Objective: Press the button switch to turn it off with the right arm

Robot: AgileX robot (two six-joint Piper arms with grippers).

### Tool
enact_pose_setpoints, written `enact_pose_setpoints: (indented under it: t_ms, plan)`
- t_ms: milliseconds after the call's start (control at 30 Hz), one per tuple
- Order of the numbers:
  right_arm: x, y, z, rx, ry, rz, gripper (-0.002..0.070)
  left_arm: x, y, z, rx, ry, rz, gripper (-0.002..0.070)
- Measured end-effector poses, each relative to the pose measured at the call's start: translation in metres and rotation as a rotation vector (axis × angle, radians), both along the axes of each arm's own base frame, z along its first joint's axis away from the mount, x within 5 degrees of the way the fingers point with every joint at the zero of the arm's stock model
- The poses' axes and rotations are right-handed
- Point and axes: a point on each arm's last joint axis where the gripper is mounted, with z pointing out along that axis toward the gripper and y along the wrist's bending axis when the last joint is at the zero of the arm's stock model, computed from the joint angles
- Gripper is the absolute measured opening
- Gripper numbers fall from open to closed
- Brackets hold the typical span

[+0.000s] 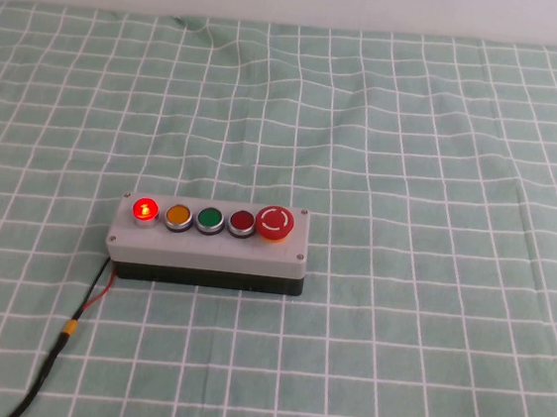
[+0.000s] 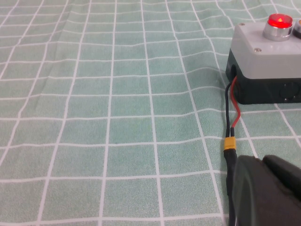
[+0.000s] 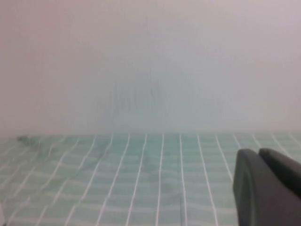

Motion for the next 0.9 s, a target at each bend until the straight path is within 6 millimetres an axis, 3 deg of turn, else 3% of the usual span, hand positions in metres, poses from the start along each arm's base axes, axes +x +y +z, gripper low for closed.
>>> enact_pose_setpoints:
  t_ms: [133,300,467,733,900]
  plan:
    - [-0.004,-0.002,0.018,0.027,-0.202,-0.014,-0.0016,0.0,0.0,0.0,0.0,0.0,0.0,-0.0003]
    - [-0.021,-0.006,0.047,0.097,-0.572,-0.032,-0.0016,0.0,0.0,0.0,0.0,0.0,0.0,-0.0003]
    - [-0.038,-0.009,0.088,0.213,-0.734,0.016,-0.0016,0.0,0.0,0.0,0.0,0.0,0.0,-0.0003]
    - [-0.069,-0.01,0.16,0.229,-0.624,0.057,-0.0016,0.0,0.0,0.0,0.0,0.0,0.0,-0.0003]
    - [-0.057,-0.006,0.18,0.189,-0.325,0.059,-0.0016,0.0,0.0,0.0,0.0,0.0,0.0,-0.0003]
